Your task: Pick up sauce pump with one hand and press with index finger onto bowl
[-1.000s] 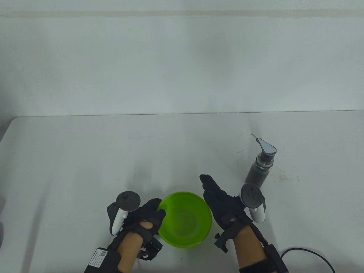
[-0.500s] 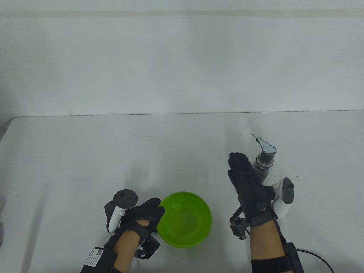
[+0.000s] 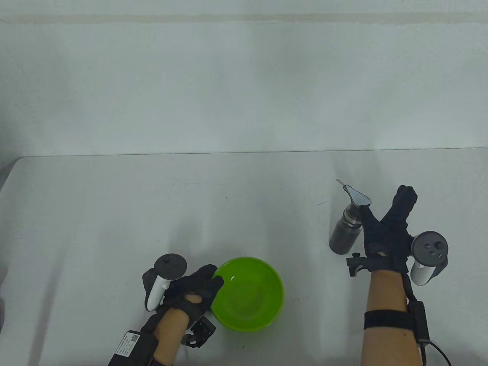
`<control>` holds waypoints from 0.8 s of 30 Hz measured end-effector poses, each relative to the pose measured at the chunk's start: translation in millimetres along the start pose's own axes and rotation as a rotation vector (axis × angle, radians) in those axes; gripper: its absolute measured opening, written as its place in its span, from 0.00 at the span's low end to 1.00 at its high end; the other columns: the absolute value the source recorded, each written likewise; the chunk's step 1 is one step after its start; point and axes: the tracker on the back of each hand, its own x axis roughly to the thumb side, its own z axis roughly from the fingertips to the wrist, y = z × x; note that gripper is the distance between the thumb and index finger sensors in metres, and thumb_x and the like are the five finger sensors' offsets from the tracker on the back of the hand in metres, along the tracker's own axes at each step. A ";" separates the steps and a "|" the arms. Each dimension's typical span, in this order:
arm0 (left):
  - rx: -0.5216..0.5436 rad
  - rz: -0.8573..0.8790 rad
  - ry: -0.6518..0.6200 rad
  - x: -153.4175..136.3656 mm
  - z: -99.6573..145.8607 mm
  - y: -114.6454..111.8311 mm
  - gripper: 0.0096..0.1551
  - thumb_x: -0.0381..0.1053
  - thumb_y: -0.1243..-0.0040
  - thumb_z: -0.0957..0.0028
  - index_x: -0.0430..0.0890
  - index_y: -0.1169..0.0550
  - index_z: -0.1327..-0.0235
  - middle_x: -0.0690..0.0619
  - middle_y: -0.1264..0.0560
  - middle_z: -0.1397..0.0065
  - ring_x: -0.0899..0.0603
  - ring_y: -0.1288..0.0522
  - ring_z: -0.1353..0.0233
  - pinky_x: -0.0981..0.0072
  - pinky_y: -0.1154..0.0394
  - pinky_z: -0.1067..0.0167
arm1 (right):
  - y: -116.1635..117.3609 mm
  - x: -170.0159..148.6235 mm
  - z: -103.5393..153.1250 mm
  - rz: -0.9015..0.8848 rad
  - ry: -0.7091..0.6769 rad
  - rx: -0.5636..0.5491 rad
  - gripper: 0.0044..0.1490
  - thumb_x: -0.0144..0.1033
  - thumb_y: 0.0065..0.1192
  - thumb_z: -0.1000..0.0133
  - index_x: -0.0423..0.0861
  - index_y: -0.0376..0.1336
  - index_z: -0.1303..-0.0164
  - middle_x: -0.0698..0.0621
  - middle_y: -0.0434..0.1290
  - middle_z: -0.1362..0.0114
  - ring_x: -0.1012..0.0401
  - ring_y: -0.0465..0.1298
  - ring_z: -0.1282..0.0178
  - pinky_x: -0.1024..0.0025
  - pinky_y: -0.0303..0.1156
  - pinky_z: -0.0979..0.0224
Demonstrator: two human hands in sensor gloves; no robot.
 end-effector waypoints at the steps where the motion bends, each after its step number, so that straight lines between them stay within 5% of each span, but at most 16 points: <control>1: -0.001 0.000 0.000 0.2 0.2 0.1 0.41 0.66 0.37 0.50 0.50 0.32 0.25 0.49 0.22 0.32 0.39 0.11 0.51 0.55 0.15 0.56 | 6.0 -3.7 0.5 0.068 -0.031 -0.001 0.75 0.77 0.71 0.54 0.58 0.22 0.30 0.47 0.34 0.15 0.37 0.43 0.14 0.29 0.46 0.21; 7: -0.007 0.005 -0.002 0.1 -0.5 0.2 0.42 0.66 0.37 0.50 0.50 0.32 0.25 0.49 0.22 0.32 0.39 0.11 0.51 0.55 0.15 0.56 | 34.6 -10.1 3.7 0.230 -0.189 -0.112 0.80 0.76 0.77 0.60 0.60 0.20 0.34 0.48 0.37 0.18 0.31 0.60 0.22 0.25 0.61 0.28; 11: -0.014 0.014 0.000 -0.3 -1.3 1.0 0.41 0.66 0.37 0.50 0.50 0.32 0.25 0.49 0.22 0.32 0.39 0.11 0.51 0.55 0.15 0.56 | 48.7 -14.7 7.4 0.290 -0.264 -0.206 0.79 0.70 0.81 0.59 0.57 0.22 0.33 0.48 0.44 0.19 0.36 0.74 0.33 0.32 0.73 0.34; 15: -0.019 0.012 -0.004 0.1 -1.3 1.2 0.42 0.66 0.37 0.50 0.50 0.32 0.25 0.49 0.22 0.32 0.39 0.11 0.51 0.54 0.15 0.56 | 51.2 -19.0 4.7 0.332 -0.270 -0.248 0.73 0.53 0.84 0.53 0.62 0.25 0.34 0.47 0.50 0.22 0.40 0.80 0.42 0.39 0.80 0.39; 24: -0.018 0.009 -0.008 0.4 -1.5 0.6 0.42 0.67 0.38 0.50 0.50 0.32 0.25 0.49 0.22 0.32 0.39 0.11 0.52 0.55 0.15 0.56 | 54.2 -21.1 1.8 0.385 -0.304 -0.213 0.68 0.53 0.83 0.50 0.68 0.26 0.35 0.48 0.59 0.27 0.39 0.82 0.47 0.43 0.87 0.48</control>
